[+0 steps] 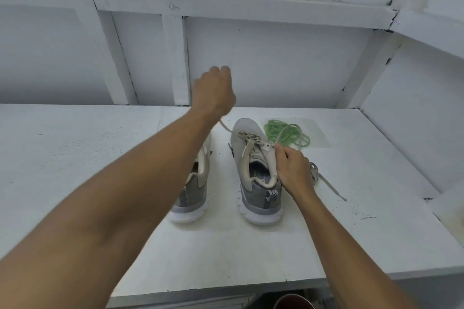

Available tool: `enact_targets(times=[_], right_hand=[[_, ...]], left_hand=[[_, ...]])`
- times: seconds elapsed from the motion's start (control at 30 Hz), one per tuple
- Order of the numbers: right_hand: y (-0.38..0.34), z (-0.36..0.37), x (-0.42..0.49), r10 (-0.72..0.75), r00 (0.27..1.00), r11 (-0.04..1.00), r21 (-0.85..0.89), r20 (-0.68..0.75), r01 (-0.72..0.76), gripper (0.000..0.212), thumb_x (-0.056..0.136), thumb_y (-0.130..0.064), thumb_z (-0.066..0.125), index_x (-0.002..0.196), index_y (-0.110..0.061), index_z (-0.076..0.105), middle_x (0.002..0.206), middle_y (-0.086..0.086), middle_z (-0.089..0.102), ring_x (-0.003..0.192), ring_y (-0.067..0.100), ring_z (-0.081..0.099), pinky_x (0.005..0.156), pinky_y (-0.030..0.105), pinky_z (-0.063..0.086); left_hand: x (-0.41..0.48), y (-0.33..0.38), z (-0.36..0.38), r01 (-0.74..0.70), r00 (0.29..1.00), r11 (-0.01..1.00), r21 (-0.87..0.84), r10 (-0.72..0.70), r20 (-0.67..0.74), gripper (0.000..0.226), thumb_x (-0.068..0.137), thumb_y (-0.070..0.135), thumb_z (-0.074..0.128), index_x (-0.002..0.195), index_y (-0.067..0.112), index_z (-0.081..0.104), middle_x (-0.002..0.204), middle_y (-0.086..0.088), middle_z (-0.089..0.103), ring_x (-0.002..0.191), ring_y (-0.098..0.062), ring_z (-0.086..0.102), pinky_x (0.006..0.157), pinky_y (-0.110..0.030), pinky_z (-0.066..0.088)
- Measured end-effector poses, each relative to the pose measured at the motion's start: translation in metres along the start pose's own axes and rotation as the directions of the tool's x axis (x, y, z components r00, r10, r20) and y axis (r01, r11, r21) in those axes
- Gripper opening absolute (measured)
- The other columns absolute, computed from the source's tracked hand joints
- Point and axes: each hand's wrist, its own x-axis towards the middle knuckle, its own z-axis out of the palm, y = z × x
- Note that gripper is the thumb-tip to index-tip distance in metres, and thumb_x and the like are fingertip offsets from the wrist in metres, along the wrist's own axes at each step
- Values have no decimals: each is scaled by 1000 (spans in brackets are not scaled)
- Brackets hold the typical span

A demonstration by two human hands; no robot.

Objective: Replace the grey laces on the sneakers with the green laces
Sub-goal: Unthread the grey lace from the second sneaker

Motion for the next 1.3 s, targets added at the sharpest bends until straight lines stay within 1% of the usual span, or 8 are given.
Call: enact_targets(times=[0.43,0.57,0.7,0.87,0.97,1.13,1.2,1.3], right_hand=[[0,1,0,20,1000,1000,15,-2,-20,49,103,-30,41,56,-16,35,53,-1,42,52,11,36,51,27,26],[-1,2,1,19,1000,1000,24,-6,-19,50,103,-30,42,56,-16,34,52,-1,41,51,12,35,50,28,25],[-2,1,0,21,1000,999,37,-1,-21,49,103,-30,42,56,-15,35,53,0,42,52,13,35,51,30,26],[-1,1,-1,21,1000,999,40,1,-21,48,103,-31,41,59,-13,38,54,1,43,53,12,36,51,30,26],[-4,0,-1,15,1000,1000,27,6,-15,48,103,-32,40,59,-14,39,55,0,44,53,11,37,51,29,27],[-11,-8,4,-4,997,1000,13,83,3,36,100,-36,47,70,-16,52,68,-4,54,66,14,47,55,25,31],[-17,-11,11,-15,996,1000,26,87,13,17,95,-33,56,92,-18,62,86,-7,60,81,11,53,65,22,36],[-30,-13,26,-170,977,985,-21,126,174,19,89,-21,63,107,-15,65,101,-4,59,94,11,54,81,24,40]], left_hand=[[-34,6,19,-60,949,993,101,25,315,24,82,8,58,104,10,68,104,-10,65,90,-31,63,70,-33,49],[-48,8,23,-257,860,920,295,79,504,27,85,15,63,112,11,60,113,-10,59,103,-29,60,77,-35,40],[-54,13,21,-389,747,854,344,75,661,24,80,25,75,91,16,56,96,-4,57,98,-25,55,78,-36,39],[-45,14,10,-78,904,996,48,50,424,25,93,17,47,111,6,60,115,-12,61,106,-30,55,82,-36,45],[-60,29,12,119,910,954,-274,6,414,35,98,33,44,118,10,61,119,-12,61,107,-29,57,86,-34,45],[-94,34,50,227,932,900,-373,-89,353,38,99,37,40,122,13,60,117,-15,62,106,-32,58,86,-38,46],[-101,31,60,237,953,868,-435,-121,278,35,101,31,37,117,11,61,109,-18,63,102,-35,57,84,-39,44],[-110,35,64,270,960,828,-491,-196,199,34,103,25,33,114,8,60,106,-19,62,101,-36,55,80,-39,39]])
